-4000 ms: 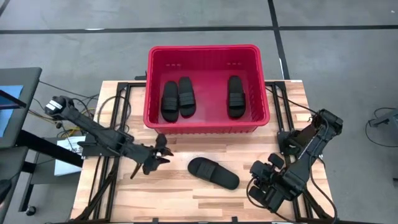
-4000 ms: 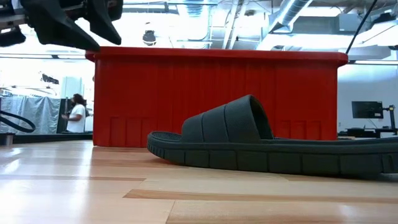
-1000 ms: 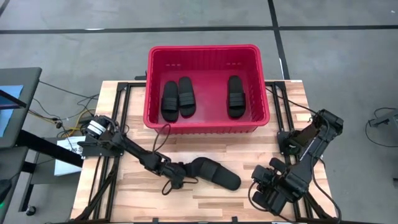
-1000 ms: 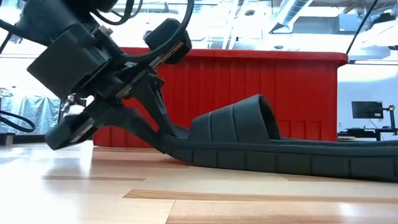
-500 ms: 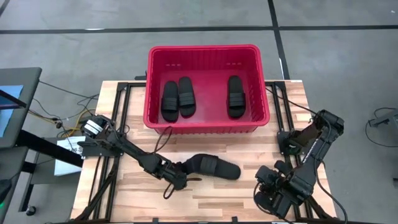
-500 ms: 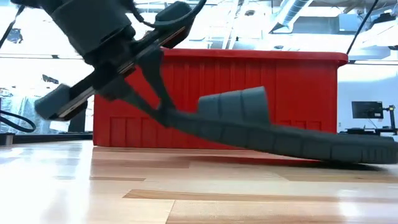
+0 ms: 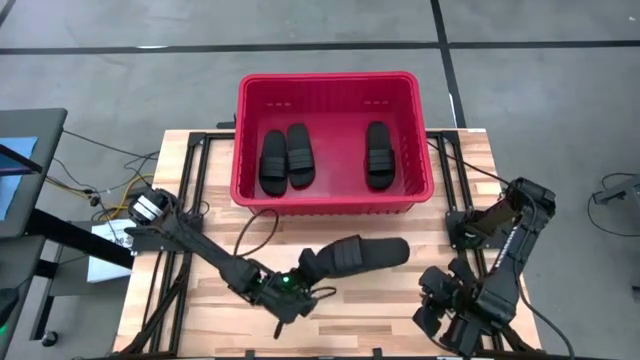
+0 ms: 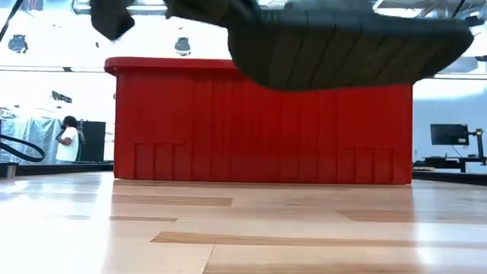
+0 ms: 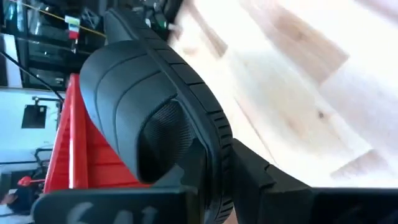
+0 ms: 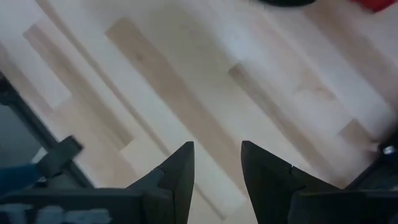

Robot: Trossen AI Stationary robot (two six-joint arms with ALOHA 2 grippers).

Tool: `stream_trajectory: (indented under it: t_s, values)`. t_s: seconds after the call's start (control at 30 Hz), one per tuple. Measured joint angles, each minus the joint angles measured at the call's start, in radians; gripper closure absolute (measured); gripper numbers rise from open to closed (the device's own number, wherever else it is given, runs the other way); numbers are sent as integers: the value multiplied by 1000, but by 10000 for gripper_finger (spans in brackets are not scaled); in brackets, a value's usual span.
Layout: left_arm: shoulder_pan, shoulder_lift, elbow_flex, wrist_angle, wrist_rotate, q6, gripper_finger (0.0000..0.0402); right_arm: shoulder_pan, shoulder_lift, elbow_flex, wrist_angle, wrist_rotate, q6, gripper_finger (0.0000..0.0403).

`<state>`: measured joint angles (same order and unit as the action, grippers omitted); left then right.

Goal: Pick and place slides into bin
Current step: Put the black slide into the red bin

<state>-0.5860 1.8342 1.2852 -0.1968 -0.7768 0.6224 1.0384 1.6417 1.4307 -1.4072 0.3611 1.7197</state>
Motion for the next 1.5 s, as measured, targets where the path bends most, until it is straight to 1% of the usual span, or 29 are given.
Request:
stream_trajectory:
  t_s: [0.1, 0.23, 0.43, 0.5, 0.6, 0.67, 0.73, 0.87, 0.97, 1.07, 1.23, 1.37, 1.5]
  values:
    - [-41, 35, 57, -35, -39, -42, 371, 7, 0, 0, -30, 32, 13, 278]
    - [-90, 129, 206, -230, -103, -168, 371, 22, 0, 0, -13, 124, 34, 278]
    - [-114, 352, 500, -680, -224, -458, 371, 21, 0, 0, 25, 241, 62, 278]
    - [-113, 415, 599, -851, -252, -604, 371, 21, 0, 0, 19, 281, 82, 278]
    - [-104, 491, 736, -1059, -280, -796, 371, 7, 0, 0, -22, 331, 145, 278]
    - [-103, 531, 814, -1187, -305, -880, 371, -10, 0, 0, -52, 351, 171, 278]
    - [-102, 558, 879, -1280, -329, -924, 371, -34, 0, 0, -76, 354, 172, 278]
    - [-102, 572, 943, -1343, -378, -928, 371, -85, 0, 0, -109, 356, 157, 278]
    - [-105, 574, 967, -1343, -413, -872, 371, -118, 0, 8, -109, 373, 113, 278]
    - [-109, 574, 985, -1342, -439, -801, 371, -135, 0, 46, -107, 419, 67, 278]
    - [-110, 574, 1000, -1358, -472, -740, 371, -148, 0, 162, -139, 521, -51, 278]
    - [-107, 574, 1000, -1368, -515, -733, 371, -177, 0, 272, -163, 585, -167, 278]
    - [-95, 574, 1000, -1368, -539, -733, 371, -223, -12, 386, -163, 613, -329, 278]
